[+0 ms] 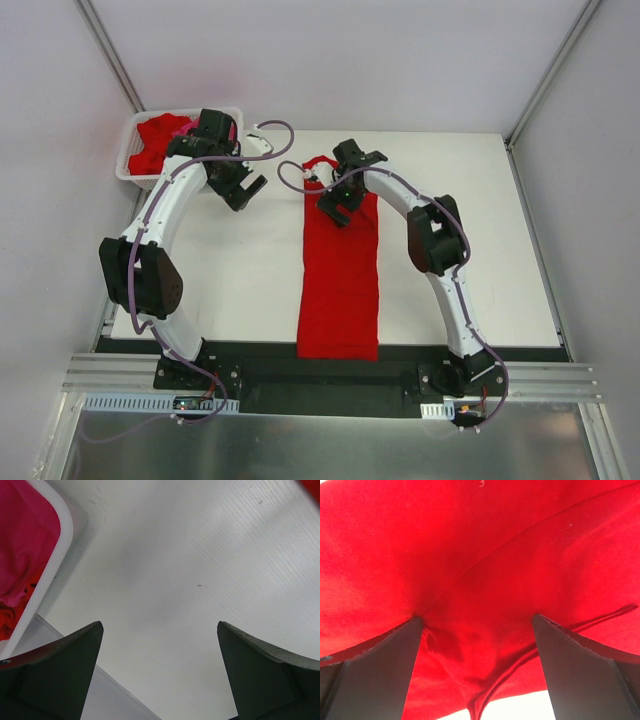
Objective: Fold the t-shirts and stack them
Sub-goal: Rotate the tshirt 90 degrees, then grab the bottom of the folded rectangular tshirt with both arms
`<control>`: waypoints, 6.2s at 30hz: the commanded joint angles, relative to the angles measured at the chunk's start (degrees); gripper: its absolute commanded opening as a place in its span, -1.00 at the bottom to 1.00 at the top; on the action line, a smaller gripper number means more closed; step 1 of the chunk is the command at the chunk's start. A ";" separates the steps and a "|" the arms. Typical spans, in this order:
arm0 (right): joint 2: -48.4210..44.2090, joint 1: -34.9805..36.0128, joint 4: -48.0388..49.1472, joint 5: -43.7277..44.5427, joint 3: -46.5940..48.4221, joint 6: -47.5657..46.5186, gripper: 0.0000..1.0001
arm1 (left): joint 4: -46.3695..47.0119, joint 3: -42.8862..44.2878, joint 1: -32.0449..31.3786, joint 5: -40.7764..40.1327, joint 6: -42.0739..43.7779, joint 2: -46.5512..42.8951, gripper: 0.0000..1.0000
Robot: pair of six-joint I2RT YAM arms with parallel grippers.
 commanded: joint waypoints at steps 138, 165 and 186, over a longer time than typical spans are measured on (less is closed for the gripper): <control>-29.28 -22.53 -15.29 -56.52 -61.17 11.29 0.93 | 23.39 -38.92 -0.40 60.67 -43.65 0.13 0.99; -61.45 -28.59 -3.07 -1.22 -17.61 12.68 0.93 | 8.09 23.10 5.14 7.66 -20.88 -21.75 0.99; -55.82 2.08 10.63 -20.48 -6.59 41.17 0.93 | 17.06 21.73 -18.22 40.81 -40.23 -10.85 0.99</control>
